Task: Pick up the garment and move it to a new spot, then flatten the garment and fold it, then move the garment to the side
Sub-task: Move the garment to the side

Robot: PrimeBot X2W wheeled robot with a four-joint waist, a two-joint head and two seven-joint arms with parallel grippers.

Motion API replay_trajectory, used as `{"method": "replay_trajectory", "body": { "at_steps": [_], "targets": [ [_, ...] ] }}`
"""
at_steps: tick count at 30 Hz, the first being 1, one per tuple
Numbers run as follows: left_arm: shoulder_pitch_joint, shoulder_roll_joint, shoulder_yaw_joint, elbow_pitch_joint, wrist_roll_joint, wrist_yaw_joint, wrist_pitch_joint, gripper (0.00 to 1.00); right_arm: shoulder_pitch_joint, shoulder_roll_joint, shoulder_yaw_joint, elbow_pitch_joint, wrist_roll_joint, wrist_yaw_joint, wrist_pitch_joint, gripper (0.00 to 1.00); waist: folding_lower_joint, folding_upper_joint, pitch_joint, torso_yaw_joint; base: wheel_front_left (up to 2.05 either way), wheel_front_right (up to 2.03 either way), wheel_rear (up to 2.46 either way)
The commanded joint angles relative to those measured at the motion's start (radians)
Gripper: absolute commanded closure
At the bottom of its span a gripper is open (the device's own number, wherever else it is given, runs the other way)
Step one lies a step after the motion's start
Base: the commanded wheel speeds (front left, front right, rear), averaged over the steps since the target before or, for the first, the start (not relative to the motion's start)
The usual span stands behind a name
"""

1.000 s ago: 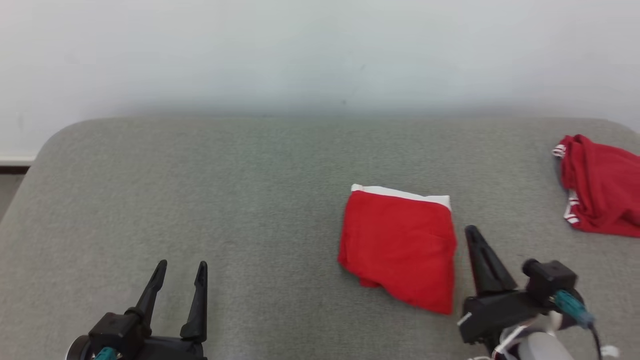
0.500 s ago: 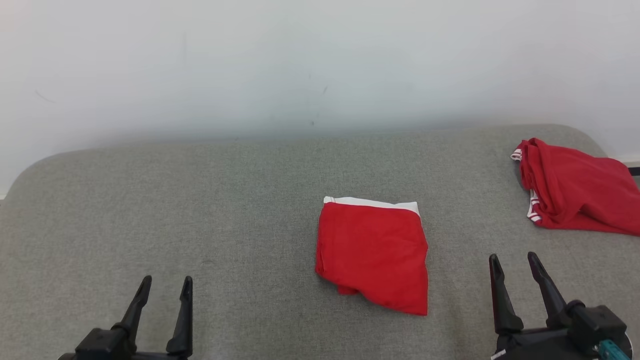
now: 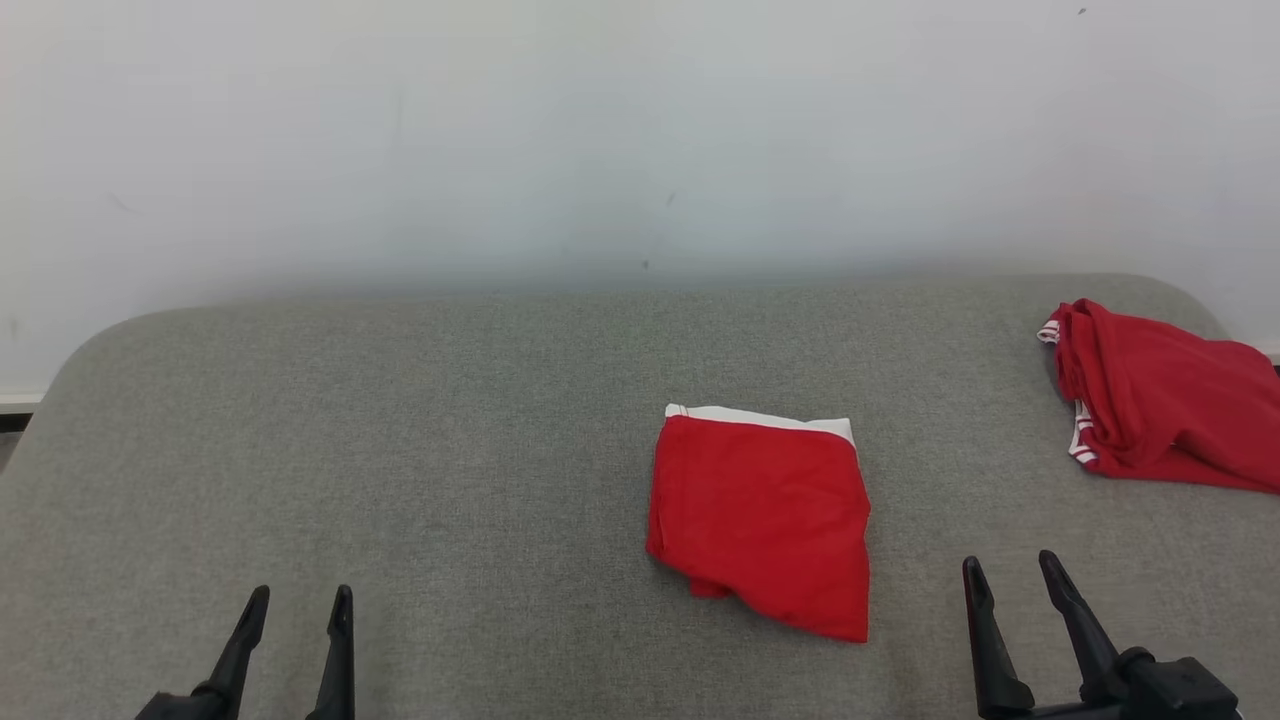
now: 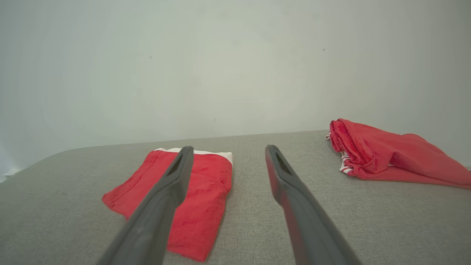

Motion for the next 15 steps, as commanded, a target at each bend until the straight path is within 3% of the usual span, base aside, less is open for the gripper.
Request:
{"method": "replay_trajectory", "body": {
  "at_steps": [1,15],
  "targets": [
    [0.017,0.004,0.006,-0.006,0.012,0.002,-0.002,0.0,0.007,0.001,0.006,-0.002,-0.009,0.0,-0.001,0.0,0.0,0.0,-0.001,0.003,0.0,0.0,0.0],
    [0.025,-0.017,0.017,-0.012,0.025,0.002,-0.002,0.0,-0.018,-0.004,0.034,0.024,-0.002,0.0,-0.001,0.0,0.0,0.0,0.007,0.019,0.0,0.0,0.0]
  ]
}}
